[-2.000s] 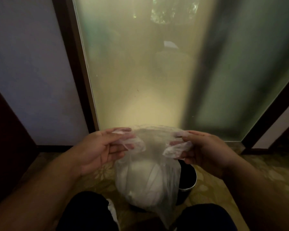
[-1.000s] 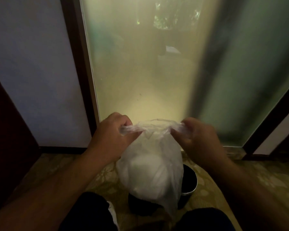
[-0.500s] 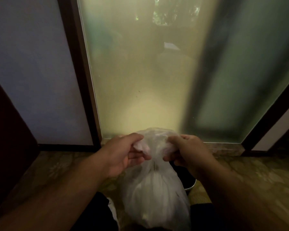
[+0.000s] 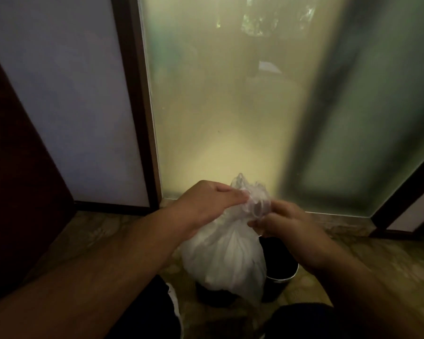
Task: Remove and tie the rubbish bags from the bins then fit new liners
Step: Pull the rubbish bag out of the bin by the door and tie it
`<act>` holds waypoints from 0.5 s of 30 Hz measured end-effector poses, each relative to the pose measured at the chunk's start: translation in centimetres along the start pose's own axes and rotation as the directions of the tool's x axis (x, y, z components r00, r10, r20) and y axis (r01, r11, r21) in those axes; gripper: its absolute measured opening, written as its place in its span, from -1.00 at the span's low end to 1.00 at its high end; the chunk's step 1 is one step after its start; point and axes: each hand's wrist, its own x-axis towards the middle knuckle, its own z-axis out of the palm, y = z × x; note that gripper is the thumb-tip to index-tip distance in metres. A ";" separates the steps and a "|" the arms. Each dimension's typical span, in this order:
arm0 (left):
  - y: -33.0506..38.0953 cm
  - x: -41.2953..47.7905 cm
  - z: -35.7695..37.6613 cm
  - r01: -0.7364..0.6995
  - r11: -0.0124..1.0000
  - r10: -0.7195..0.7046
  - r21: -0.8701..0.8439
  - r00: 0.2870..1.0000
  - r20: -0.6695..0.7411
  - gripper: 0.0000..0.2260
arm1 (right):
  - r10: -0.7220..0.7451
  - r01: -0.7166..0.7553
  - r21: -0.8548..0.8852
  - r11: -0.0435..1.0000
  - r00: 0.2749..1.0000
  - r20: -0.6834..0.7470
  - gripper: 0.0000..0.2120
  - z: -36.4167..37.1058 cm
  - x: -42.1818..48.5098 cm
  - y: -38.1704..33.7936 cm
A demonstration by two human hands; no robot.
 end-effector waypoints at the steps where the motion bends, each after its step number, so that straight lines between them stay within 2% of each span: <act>1: 0.2 0.1 -0.2 0.002 1.000 -0.002 0.000 1.000 0.009 -0.75 | -0.006 0.009 -0.068 0.998 0.999 0.043 -0.82 0.3 -0.2 -0.2; 2: 0.4 0.1 -0.4 0.006 1.000 -0.006 0.004 1.000 0.021 -0.73 | -0.015 0.022 -0.177 0.984 0.999 0.041 -0.77 0.6 -0.2 -0.3; 4: 0.7 0.2 -0.7 -0.013 0.999 0.012 0.044 0.999 0.033 -0.70 | -0.068 0.038 -0.381 0.924 0.995 -0.066 -0.67 1.5 0.3 -0.1; 7: 1.0 0.4 -0.9 -0.074 0.996 0.072 0.050 0.997 0.043 -0.71 | -0.165 0.021 -0.470 0.882 0.950 -0.266 -0.79 2.3 1.9 -0.2; 10: 0.6 0.5 -1.1 -0.132 0.991 0.132 0.027 0.991 0.029 -0.74 | -0.196 -0.001 -0.536 0.844 0.930 -0.311 -0.71 1.7 3.5 0.2; 11: 0.1 0.6 -1.3 -0.147 0.989 0.147 0.033 0.989 -0.002 -0.75 | -0.182 0.007 -0.474 0.880 0.928 -0.324 -0.69 1.4 3.8 0.4; 13: -1.7 1.1 -1.9 -0.163 0.969 0.181 0.188 0.980 -0.086 -0.78 | -0.094 0.026 -0.206 0.978 0.939 -0.330 -0.70 1.1 4.1 0.7; 14: -3.0 1.4 -2.1 -0.150 0.942 0.180 0.301 0.981 -0.075 -0.62 | -0.056 0.035 -0.072 0.997 0.950 -0.309 -0.71 1.1 4.0 0.7; 15: -4.2 1.5 -2.3 -0.147 0.910 0.170 0.388 0.985 -0.024 -0.37 | -0.053 0.062 0.024 0.998 0.960 -0.276 -0.71 1.2 3.9 0.5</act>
